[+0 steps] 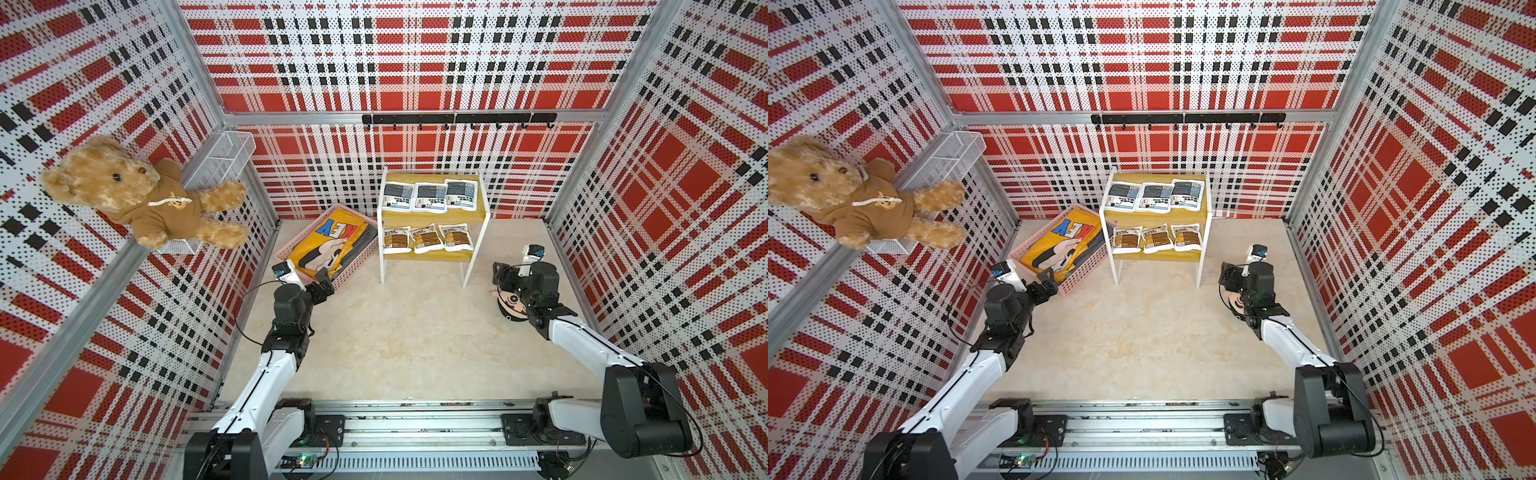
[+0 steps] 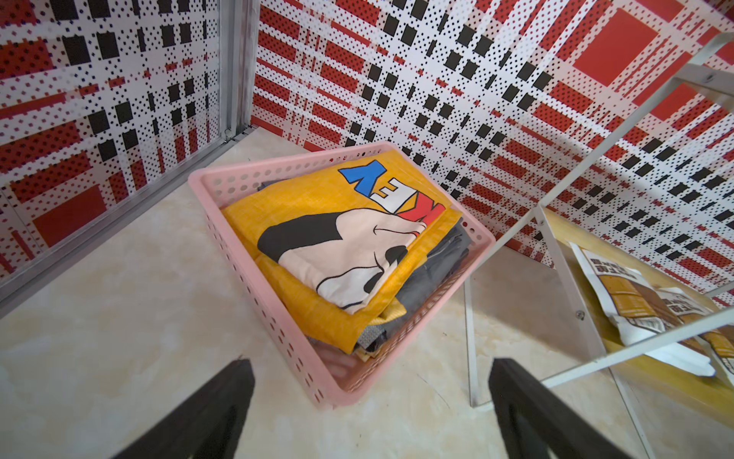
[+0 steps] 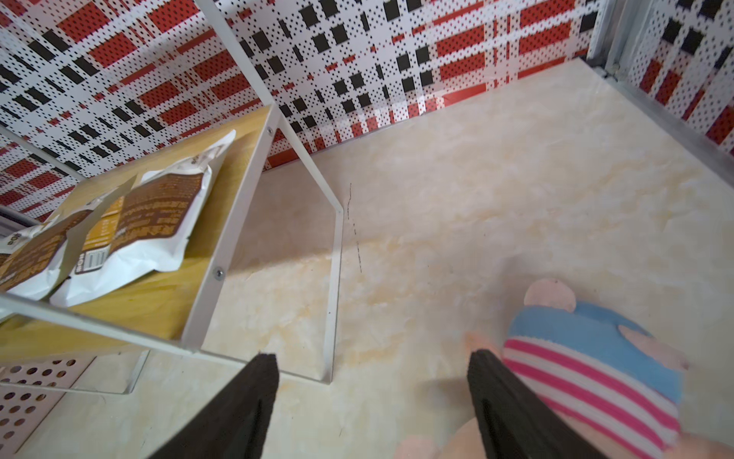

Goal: Place the bagged coffee beans on the shelf by color
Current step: Reset both arms

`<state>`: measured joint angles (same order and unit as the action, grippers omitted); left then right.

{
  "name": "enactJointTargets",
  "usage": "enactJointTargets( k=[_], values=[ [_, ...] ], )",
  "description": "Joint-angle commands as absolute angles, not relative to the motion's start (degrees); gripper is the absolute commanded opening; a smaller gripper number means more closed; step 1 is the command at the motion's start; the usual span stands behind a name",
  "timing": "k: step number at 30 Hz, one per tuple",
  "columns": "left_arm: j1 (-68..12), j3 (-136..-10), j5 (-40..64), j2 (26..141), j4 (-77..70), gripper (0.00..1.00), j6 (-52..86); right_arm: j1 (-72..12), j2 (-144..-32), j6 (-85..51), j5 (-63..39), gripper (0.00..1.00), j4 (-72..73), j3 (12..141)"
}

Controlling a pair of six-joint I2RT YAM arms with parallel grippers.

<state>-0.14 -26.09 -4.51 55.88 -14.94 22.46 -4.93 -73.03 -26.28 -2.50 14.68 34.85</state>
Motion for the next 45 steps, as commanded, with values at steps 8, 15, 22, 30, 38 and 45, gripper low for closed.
enactJointTargets(
  k=[8,15,22,30,38,45],
  values=[
    [1.2,-28.8,-5.8,58.9,-16.4,0.99,19.2,-6.3,-79.8,-30.5,-12.6,0.82,15.9,33.9],
    [1.3,-29.2,-6.2,59.1,-16.5,0.99,18.9,-7.0,-81.5,-29.6,-8.7,0.82,11.7,35.7],
    [1.6,-29.4,-6.3,60.6,-16.7,0.99,18.5,-4.6,-82.0,-22.9,5.4,0.84,-3.7,42.1],
    [2.5,-29.7,-5.4,61.8,-17.6,0.99,19.0,-3.2,-82.1,-12.4,21.8,0.86,-9.5,46.1],
    [3.6,-29.2,-5.1,62.1,-19.6,0.99,18.7,-7.7,-74.8,-6.5,1.8,0.85,2.6,46.3],
    [4.2,-29.6,-5.1,61.8,-19.0,0.99,18.4,-8.3,-74.1,-20.7,-7.3,0.85,7.2,42.4]
  ],
)
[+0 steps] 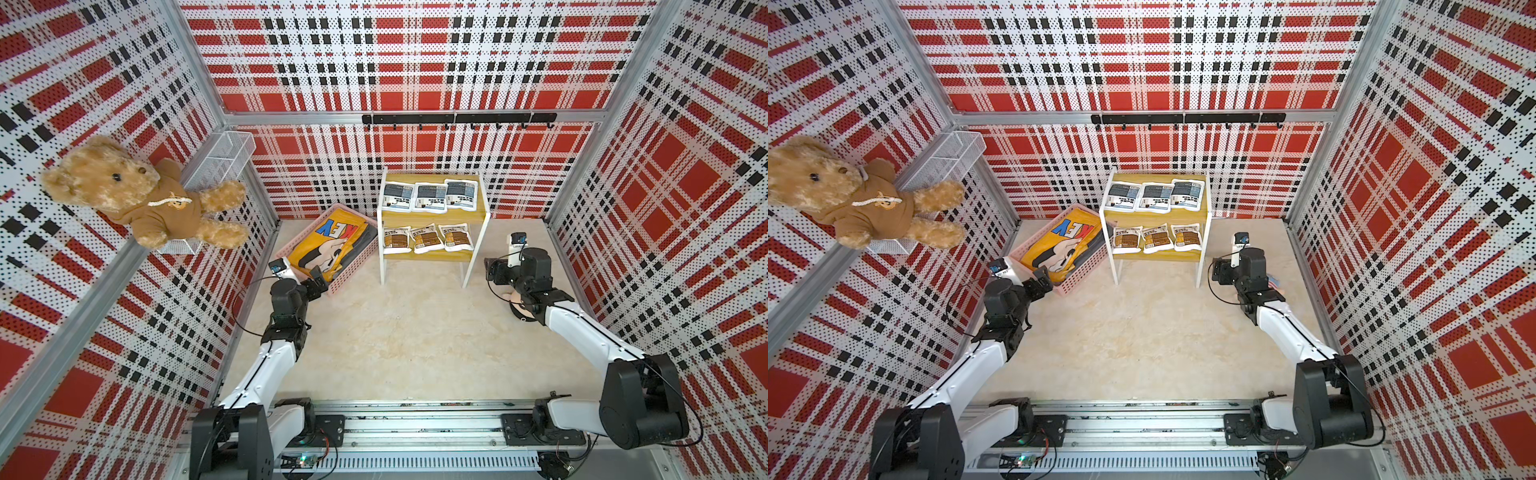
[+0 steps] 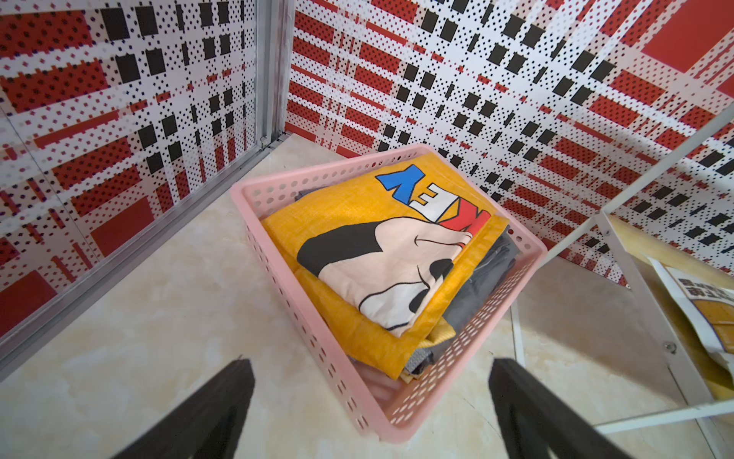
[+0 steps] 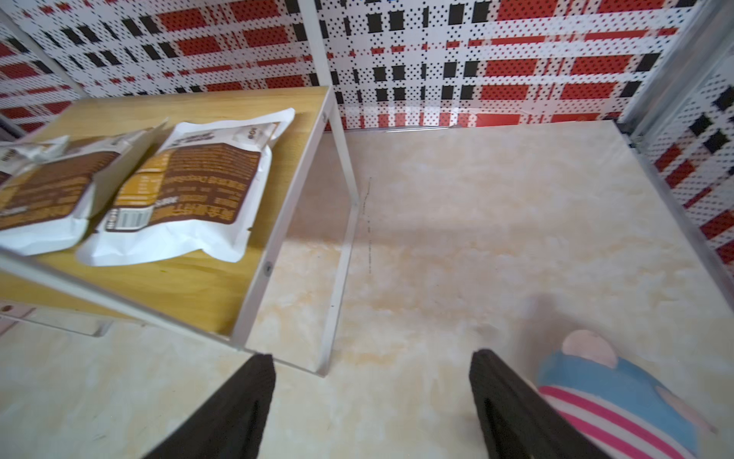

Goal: Place the bagged coffee beans on the shelf by color
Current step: Reset both arms

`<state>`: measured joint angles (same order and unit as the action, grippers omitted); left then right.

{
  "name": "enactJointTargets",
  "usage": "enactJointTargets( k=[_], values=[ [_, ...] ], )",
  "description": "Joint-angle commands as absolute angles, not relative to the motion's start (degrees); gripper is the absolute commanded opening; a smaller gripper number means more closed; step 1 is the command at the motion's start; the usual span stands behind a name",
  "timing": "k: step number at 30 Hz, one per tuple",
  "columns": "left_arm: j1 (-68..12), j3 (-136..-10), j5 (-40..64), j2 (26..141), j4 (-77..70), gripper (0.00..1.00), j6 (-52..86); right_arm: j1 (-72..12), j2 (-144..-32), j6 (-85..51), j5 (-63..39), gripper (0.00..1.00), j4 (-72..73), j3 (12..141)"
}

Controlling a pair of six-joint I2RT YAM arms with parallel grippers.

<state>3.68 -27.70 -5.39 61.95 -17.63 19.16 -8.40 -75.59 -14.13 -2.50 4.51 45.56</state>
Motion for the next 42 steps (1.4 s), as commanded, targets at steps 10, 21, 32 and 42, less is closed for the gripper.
enactJointTargets(
  k=[10,21,32,42],
  values=[
    [4.3,-29.4,-6.1,63.9,-19.2,0.99,18.5,-5.3,-79.7,-27.0,-12.6,0.85,12.0,31.5],
    [4.3,-27.8,-3.9,70.9,-27.6,0.99,16.5,-1.2,-81.5,-12.2,2.1,0.86,6.5,39.2],
    [4.1,-25.1,1.7,76.8,-40.9,0.99,12.5,-1.0,-85.1,-4.3,4.5,0.87,39.4,27.3],
    [3.9,-20.2,3.4,76.7,-53.3,0.99,10.4,-1.0,-88.3,-2.8,2.0,0.88,63.0,16.5]
  ],
)
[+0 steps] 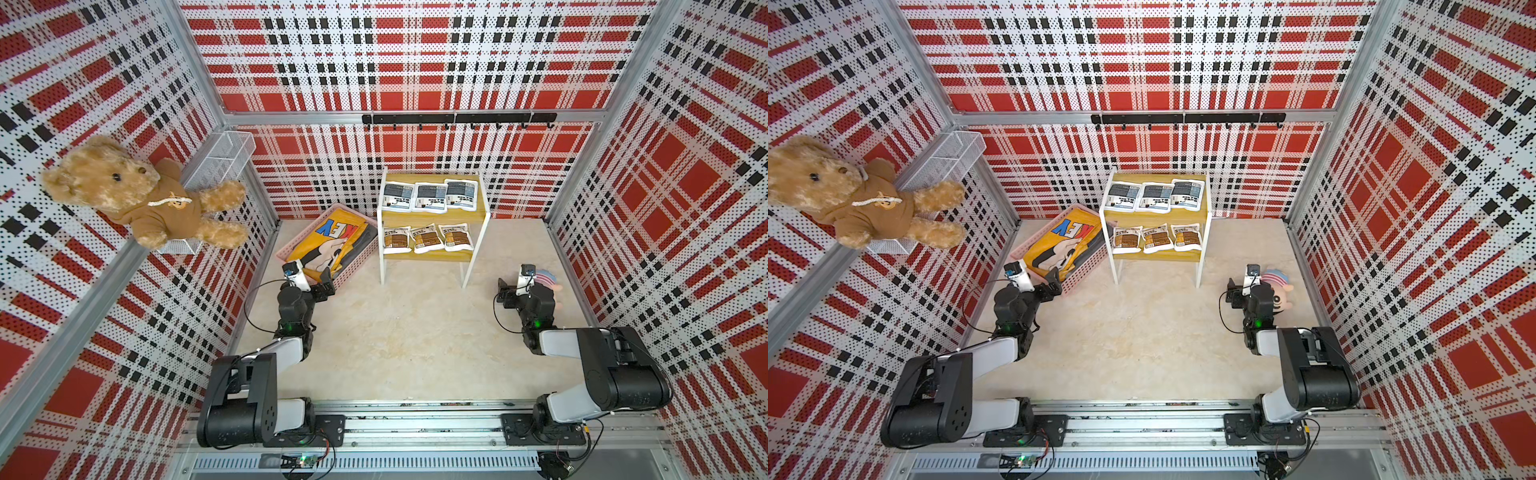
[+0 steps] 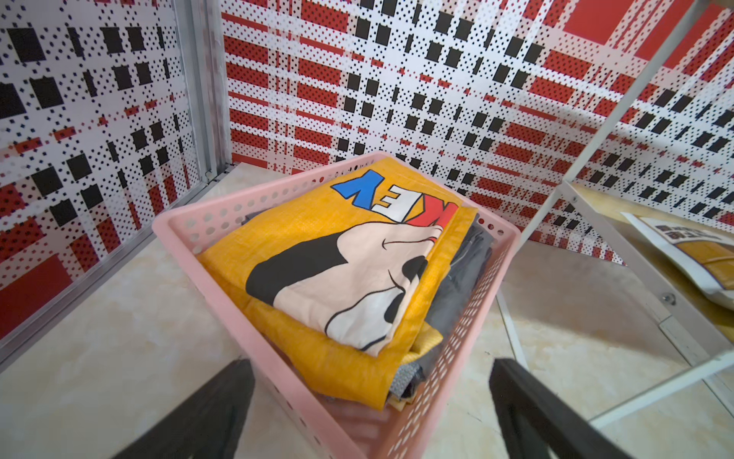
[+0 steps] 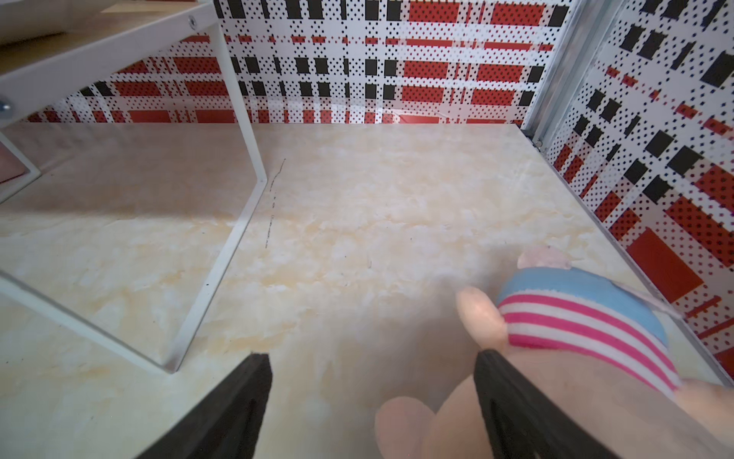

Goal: Place the bagged coffee beans on the shelf by color
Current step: Reset both arms

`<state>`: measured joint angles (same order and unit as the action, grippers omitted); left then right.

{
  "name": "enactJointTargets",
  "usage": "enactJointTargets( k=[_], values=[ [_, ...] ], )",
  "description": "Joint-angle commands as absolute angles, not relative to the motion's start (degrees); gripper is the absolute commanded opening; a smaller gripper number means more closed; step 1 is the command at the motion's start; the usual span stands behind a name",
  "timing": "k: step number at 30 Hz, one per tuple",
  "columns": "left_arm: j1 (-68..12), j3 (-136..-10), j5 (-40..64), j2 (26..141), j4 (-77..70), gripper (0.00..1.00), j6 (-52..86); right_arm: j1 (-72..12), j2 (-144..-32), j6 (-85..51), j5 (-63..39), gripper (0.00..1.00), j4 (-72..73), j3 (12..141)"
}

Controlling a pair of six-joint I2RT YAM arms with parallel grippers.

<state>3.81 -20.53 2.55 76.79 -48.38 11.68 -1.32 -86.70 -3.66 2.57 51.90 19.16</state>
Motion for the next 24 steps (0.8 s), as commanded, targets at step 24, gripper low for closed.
enactJointTargets(
  k=[24],
  values=[
    [0.2,-12.7,-9.2,89.8,-77.1,0.99,2.4,-0.8,-88.5,-2.6,1.3,1.00,60.7,17.8]
  ],
)
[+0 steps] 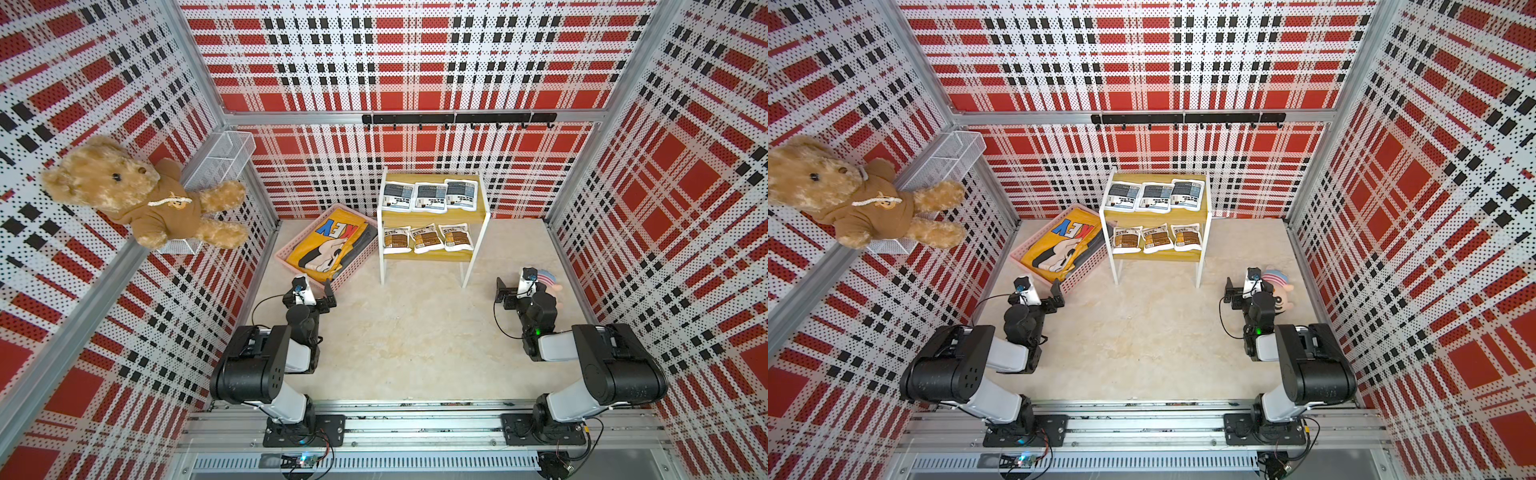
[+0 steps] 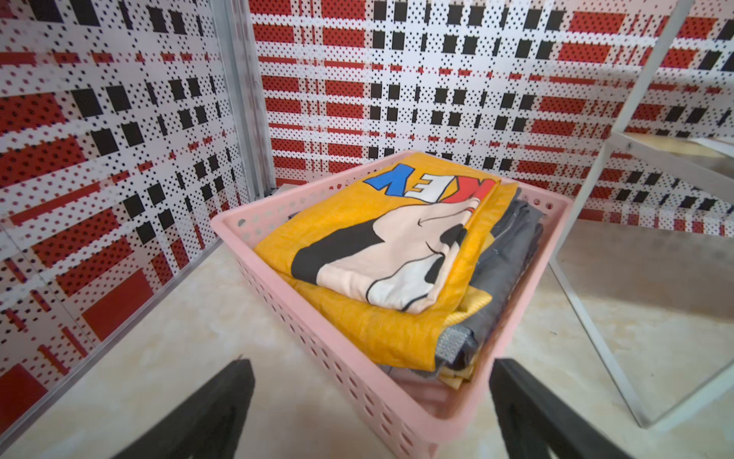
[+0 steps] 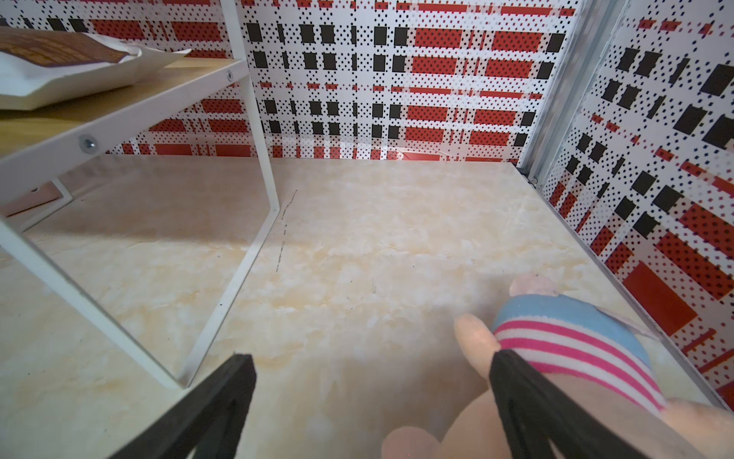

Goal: Place the bagged coffee beans on the shelf by color
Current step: Reset both arms

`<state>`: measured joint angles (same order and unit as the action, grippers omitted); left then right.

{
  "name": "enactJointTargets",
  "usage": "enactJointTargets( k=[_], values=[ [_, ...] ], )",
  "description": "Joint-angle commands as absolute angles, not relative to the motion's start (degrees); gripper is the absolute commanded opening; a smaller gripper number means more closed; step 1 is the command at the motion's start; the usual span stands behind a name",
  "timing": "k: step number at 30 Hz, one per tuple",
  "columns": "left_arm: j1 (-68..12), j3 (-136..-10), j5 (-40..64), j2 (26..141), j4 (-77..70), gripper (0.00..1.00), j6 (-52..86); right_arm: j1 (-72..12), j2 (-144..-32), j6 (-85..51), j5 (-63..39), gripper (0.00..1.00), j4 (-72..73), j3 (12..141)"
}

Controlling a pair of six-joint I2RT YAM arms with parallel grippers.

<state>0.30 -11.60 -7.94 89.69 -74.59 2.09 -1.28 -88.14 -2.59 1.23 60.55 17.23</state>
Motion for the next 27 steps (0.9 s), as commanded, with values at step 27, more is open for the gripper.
enactJointTargets(
  k=[27],
  values=[
    [-0.2,-12.7,-10.0,89.6,-77.1,0.99,2.0,-0.8,-88.6,-2.7,1.3,1.00,60.8,17.9]
  ],
)
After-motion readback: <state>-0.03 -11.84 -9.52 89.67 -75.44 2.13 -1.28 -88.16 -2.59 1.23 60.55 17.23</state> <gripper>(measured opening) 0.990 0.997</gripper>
